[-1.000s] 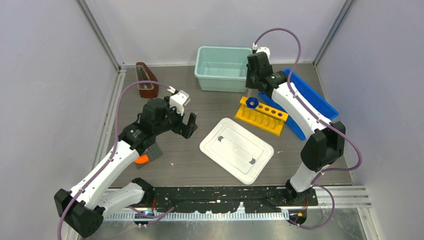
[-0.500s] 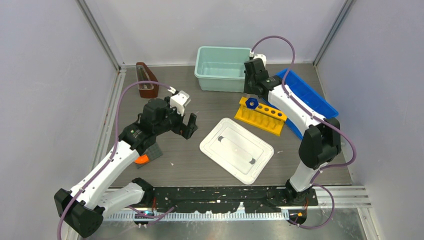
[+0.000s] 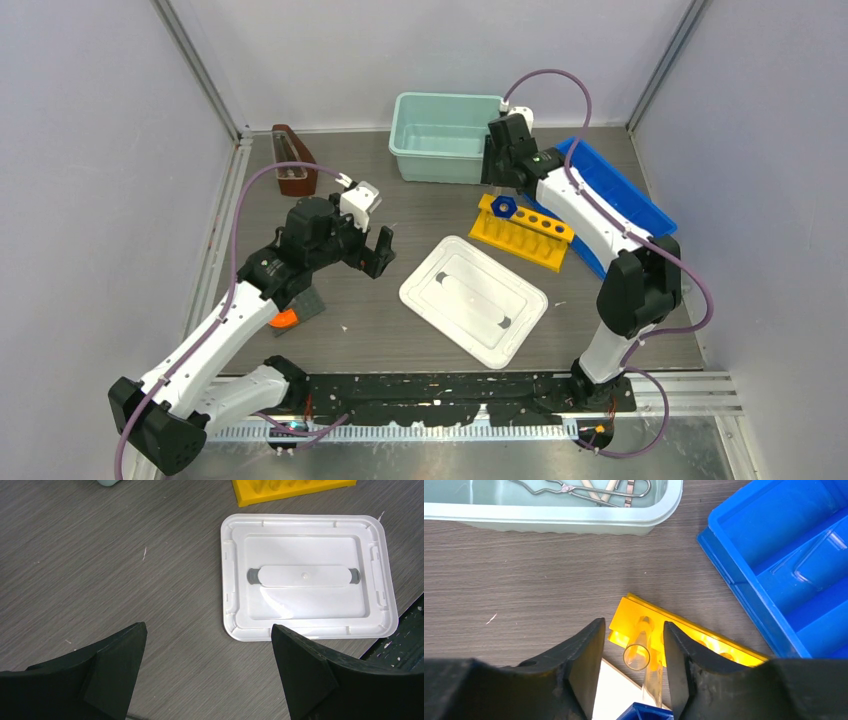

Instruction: Organize the chemistry lab equipment

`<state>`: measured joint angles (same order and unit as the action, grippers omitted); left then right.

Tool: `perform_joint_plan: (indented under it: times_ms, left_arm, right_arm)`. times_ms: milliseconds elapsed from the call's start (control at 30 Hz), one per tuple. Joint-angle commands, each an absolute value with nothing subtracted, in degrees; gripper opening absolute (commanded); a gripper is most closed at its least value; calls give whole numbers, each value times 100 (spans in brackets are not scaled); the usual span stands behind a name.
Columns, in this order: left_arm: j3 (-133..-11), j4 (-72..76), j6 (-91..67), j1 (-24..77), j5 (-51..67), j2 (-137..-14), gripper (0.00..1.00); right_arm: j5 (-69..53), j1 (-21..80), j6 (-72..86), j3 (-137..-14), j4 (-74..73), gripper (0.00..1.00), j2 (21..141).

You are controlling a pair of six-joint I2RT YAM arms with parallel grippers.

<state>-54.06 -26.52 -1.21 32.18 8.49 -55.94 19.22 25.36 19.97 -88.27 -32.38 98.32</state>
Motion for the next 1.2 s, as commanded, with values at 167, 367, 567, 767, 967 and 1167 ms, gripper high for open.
perform_joint_plan:
  times_ms: [167,367,567,767,967,1167]
  left_arm:
    - [-5438,-2531,-79,3235,816,-5508,100]
    - [-5558,-2630,-258,3234,649,-5517,100]
    - [-5740,-2807,-856,3226,-524,-5609,100]
    - [-5782,-3106,-1641,3100,-1863,-5879,100]
    - [-5788,-3155,-2002,2971,-1822,-6230,99]
    - [-5906,-2681,-1599,2971,230,-6768,76]
  right_arm:
    - [1729,2534,2078,-9407,-3881,73,9080]
    - [1434,2531,2044,-9007,-4149,79,8333]
    - [1271,2531,2309,-8407,-4313,98,7508]
    - [1194,2531,2606,-7808,-4186,100,6972]
    - [934,2527,2630,-7382,-3993,100,6593]
    - [459,2531,2613,-7202,-3956,100,6356]
